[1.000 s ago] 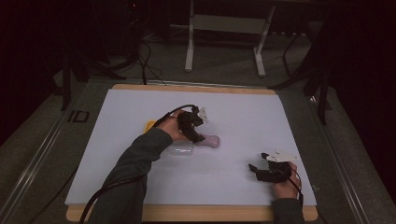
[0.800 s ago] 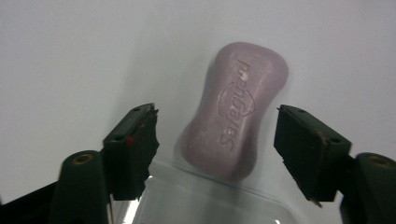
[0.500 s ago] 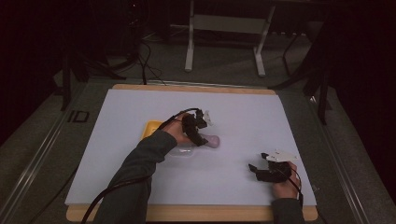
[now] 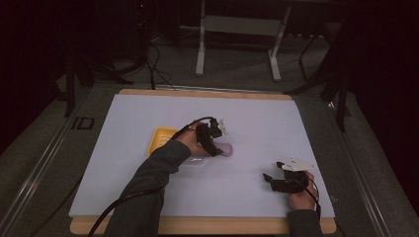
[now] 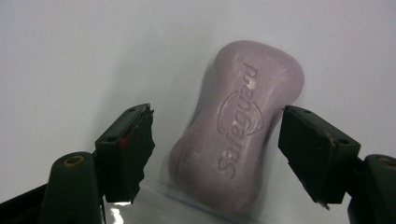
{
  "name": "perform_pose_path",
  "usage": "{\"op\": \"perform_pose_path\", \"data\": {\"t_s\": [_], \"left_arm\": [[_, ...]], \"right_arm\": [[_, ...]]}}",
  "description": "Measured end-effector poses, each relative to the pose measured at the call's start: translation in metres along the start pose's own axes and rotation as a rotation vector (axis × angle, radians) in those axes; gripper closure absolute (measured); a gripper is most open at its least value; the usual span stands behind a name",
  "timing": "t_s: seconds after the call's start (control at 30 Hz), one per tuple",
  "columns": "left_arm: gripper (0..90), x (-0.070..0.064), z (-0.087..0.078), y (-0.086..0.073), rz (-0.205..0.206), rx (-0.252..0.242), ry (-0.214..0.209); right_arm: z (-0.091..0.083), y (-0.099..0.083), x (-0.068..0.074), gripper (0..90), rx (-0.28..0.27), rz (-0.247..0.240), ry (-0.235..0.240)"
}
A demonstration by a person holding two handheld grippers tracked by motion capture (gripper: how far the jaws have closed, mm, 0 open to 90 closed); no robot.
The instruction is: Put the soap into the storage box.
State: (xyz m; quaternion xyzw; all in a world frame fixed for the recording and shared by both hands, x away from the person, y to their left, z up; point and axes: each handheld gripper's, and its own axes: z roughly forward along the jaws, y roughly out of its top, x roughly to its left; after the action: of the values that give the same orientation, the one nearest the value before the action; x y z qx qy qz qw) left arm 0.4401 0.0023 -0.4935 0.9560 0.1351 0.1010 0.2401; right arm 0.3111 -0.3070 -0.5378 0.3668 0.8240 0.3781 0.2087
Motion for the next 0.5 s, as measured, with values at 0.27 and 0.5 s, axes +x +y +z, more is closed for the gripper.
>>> {"op": "perform_pose_path", "data": {"t_s": [0.27, 0.5], "left_arm": [[27.2, -0.005, 0.008, 0.003, 0.013, 0.02, -0.031], [27.7, -0.005, 0.012, 0.005, 0.008, 0.017, -0.03]], "right_arm": [[0.0, 0.0, 0.0, 26.1, 0.001, 0.0, 0.001], [0.0, 0.0, 0.0, 26.1, 0.003, -0.003, 0.0]]}}
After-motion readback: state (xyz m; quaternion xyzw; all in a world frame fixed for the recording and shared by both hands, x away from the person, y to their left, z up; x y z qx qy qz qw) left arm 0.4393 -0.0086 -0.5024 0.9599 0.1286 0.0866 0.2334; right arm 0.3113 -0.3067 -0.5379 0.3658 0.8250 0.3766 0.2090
